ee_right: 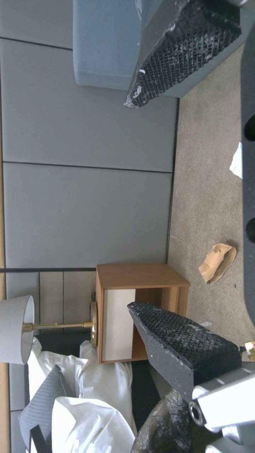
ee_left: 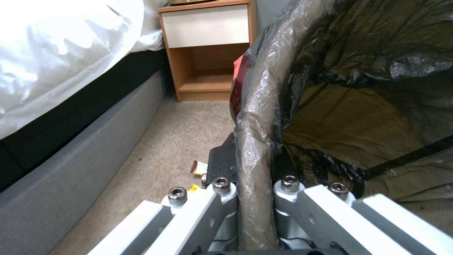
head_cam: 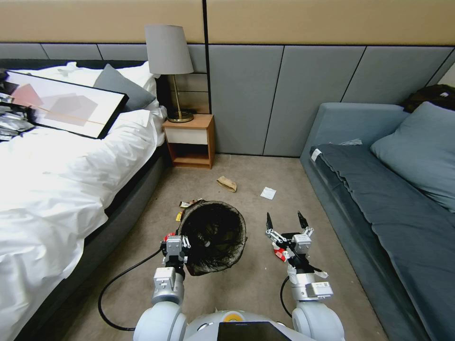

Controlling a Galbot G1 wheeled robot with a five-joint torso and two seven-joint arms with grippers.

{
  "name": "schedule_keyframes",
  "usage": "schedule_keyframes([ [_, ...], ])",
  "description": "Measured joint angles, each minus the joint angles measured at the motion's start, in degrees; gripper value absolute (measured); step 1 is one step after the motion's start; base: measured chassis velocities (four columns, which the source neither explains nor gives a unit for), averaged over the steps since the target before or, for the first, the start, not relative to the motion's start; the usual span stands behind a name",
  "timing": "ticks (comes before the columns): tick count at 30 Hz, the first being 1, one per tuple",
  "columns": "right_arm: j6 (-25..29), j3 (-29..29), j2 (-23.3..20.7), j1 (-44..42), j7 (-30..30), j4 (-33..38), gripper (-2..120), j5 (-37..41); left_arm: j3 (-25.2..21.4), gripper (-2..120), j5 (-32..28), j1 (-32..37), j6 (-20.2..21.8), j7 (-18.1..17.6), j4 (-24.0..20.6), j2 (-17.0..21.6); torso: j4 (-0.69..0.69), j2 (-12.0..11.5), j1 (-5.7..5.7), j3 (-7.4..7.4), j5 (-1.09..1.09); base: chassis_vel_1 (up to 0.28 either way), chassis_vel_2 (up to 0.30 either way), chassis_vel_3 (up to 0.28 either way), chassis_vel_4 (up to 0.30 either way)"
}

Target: Pick up the trash bin, then pick up the garbage from the floor and place it into the trash bin.

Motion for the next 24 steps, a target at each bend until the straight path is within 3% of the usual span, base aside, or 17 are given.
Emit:
schedule_keyframes([
  [19,1.77,0.13,0.00,0.35,-0.80,-0.60,100,-1.73,0.12,1,0.54,-0.07,-0.05,0.05,0.37,-0.23,0.00,0.00,0.00,0.00,0.00,-0.017,0.018,0.016,-0.017],
  [24,-1.85,0.41,0.00,1.46,2.36,-0.63,100,-2.90,0.08,1,0.80,-0.06,-0.18,0.09,0.38,-0.24,0.00,0.00,0.00,0.00,0.00,0.000,0.000,0.000,0.000],
])
